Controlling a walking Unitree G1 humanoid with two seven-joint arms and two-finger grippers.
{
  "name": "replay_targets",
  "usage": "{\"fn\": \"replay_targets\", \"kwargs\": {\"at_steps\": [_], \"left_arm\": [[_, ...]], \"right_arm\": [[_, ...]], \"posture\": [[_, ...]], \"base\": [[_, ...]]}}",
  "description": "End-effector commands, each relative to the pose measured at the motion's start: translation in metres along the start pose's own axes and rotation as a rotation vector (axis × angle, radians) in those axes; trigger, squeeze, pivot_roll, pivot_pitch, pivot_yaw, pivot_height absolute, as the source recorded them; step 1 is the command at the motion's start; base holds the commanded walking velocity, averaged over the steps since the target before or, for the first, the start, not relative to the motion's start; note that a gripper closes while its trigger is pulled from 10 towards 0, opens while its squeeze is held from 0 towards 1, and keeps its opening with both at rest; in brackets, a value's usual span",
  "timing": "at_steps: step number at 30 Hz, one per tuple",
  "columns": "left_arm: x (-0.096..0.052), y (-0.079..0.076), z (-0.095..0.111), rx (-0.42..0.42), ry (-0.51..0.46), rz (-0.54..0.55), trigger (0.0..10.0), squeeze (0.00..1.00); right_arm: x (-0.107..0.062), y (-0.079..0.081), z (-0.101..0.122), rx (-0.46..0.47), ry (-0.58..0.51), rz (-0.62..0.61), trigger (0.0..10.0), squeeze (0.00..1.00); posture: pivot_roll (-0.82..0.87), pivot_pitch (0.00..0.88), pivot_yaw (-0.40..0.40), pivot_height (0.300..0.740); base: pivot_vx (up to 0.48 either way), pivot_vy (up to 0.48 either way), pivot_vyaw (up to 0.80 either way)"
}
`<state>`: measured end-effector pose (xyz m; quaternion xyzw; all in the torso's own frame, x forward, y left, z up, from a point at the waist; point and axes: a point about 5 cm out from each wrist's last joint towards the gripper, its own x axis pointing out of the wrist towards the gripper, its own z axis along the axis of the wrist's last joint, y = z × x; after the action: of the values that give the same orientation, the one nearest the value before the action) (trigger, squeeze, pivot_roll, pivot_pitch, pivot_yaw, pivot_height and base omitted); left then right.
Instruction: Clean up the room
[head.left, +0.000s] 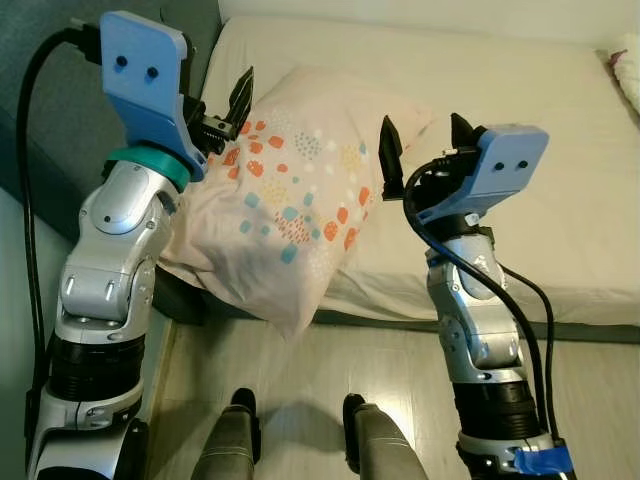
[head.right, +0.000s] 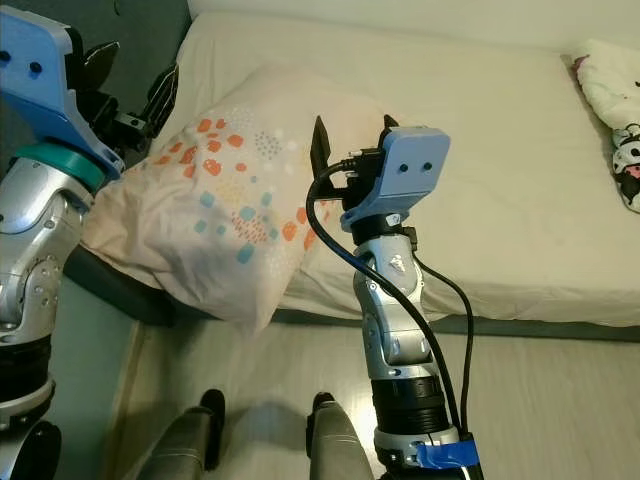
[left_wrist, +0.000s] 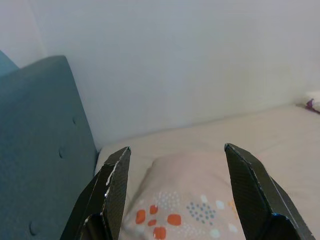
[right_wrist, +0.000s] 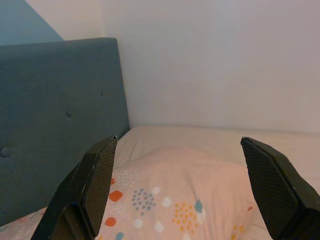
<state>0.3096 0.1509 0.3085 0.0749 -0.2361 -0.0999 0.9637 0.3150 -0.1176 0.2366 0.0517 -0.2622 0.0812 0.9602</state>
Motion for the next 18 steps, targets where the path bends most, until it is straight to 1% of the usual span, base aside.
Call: {"fn": "replay_targets", "kwargs": {"at_steps": [1, 18], "left_arm": [[-0.0017, -0.0015, 0.0007, 0.002, 0.006, -0.001, 10.0, 0.00], [0.0005, -0.0020, 0.0022, -0.004, 0.005, 0.013, 10.0, 0.00]], "right_arm": [[-0.0005, -0.0033, 0.0005, 0.002, 0.006, -0.006, 10.0, 0.00], [0.0001, -0.0060, -0.0019, -0.014, 0.021, -0.001, 10.0, 0.00]], "posture": [[-0.03, 0.139, -0.001, 0.740], [-0.03, 0.131, -0.003, 0.740]], "base": [[0.330, 0.000, 0.00], [0.332, 0.000, 0.00]]}}
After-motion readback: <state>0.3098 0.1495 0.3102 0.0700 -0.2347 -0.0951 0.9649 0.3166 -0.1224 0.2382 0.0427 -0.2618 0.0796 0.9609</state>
